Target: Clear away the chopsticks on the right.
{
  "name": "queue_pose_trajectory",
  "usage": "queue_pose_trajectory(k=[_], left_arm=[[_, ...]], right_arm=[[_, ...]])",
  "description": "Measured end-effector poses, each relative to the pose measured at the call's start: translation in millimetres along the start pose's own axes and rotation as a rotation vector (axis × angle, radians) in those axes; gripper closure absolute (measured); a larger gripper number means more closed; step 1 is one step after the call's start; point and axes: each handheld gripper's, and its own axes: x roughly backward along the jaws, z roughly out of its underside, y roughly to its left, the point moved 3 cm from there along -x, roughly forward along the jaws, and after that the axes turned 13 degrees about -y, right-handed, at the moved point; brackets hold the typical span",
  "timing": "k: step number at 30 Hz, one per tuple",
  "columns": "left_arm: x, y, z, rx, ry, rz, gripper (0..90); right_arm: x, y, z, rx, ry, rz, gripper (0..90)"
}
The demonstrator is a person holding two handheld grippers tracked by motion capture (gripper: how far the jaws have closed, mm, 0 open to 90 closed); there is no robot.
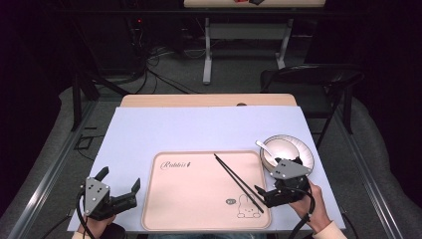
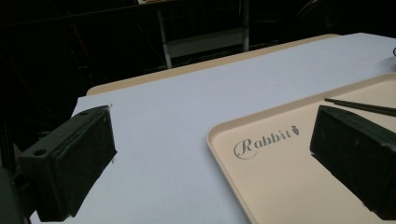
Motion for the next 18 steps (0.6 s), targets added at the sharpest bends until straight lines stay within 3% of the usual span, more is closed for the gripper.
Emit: queue_pose_trajectory(k=[7,10,14,18], left_arm=[[0.1,0.1,-0.1,0.000,0.003,0.001,0.0],[0.0,0.0,-0.1,0.000,0.002,0.001,0.0],[0.1,0.0,-0.1,0.004,0.001,0.000,0.0],[0.1,-0.2,-0.2,0.001,-0.002,0.001,0.0]], right_arm=[[27.7,5.1,13.3,0.025,-0.119,0.029,0.0],[38.1,5.7,24.0,-0.004,-0.156,0.023,0.0],[50.2,6.4,37.0,-0.034,-0.187,0.013,0.0],[56.0,7.2,49.7,-0.061,-0.173,0.000,0.0]])
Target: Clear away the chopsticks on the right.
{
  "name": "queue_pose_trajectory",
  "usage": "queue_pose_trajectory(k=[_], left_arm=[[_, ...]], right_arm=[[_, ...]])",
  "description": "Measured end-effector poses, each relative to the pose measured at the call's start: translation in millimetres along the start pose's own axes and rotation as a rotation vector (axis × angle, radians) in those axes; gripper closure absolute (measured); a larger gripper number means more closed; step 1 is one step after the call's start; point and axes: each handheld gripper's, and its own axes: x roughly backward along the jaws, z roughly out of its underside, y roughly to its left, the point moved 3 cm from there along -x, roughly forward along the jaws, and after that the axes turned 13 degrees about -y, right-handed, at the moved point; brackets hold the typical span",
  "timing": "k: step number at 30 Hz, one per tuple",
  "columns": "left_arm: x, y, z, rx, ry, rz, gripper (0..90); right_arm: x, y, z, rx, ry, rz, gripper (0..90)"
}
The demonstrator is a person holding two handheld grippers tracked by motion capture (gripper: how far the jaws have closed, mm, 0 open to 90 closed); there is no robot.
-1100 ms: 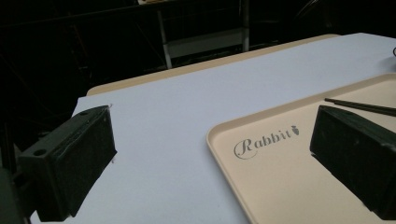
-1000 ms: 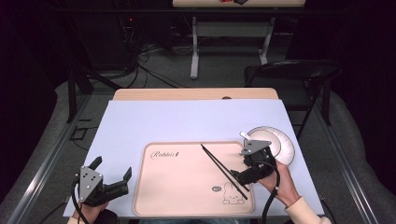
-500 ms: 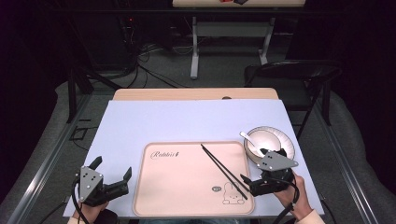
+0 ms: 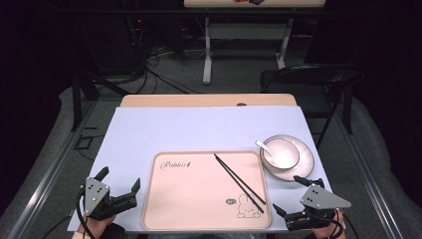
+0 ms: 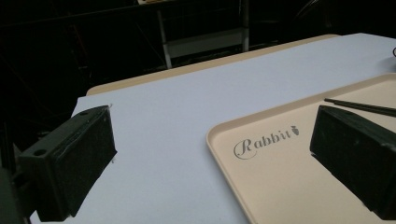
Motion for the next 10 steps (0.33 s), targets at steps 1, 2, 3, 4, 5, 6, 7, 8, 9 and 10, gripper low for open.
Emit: queue_pose_trajectory(k=[1,2,3,4,5,6,7,8,9,10], left_arm=[[0.0,0.0,0.0,0.000,0.000,0.000,0.0],[-0.1,-0.1,0.0,-0.002,0.000,0.001,0.0],[0.0,-0.1,0.0,0.000,-0.001,0.001,0.0],[0.0,-0.1,0.0,0.003,-0.002,-0.001,0.0],[0.1,0.1,0.0,0.004,-0.002,-0.001,0.0],[0.0,0.1,0.0,0.004,-0.002,-0.001,0.0],[-0.1,0.1,0.1,0.004,-0.002,-0.001,0.0],[-0.2,0.2,0.0,0.000,0.001,0.001,0.0],[-0.4,0.1,0.0,-0.001,0.002,0.003,0.0],[-0.4,0.1,0.0,-0.001,0.002,0.003,0.0]], right_arm=[[0.3,-1.0,1.7,-0.008,0.019,0.010,0.0],[1.5,-1.8,2.1,-0.010,0.019,0.017,0.0],[2.2,-2.5,2.2,-0.016,0.012,0.014,0.0],[1.9,-2.6,2.6,-0.017,0.017,0.019,0.0],[1.5,-2.3,2.7,-0.014,0.022,0.019,0.0],[1.5,-1.7,2.5,-0.017,0.017,0.009,0.0],[1.5,-1.4,2.2,-0.012,0.016,0.010,0.0],[1.5,-1.4,2.1,-0.012,0.018,0.016,0.0],[1.5,-1.8,2.2,-0.014,0.018,0.015,0.0],[1.4,-2.6,2.5,-0.012,0.026,0.020,0.0]])
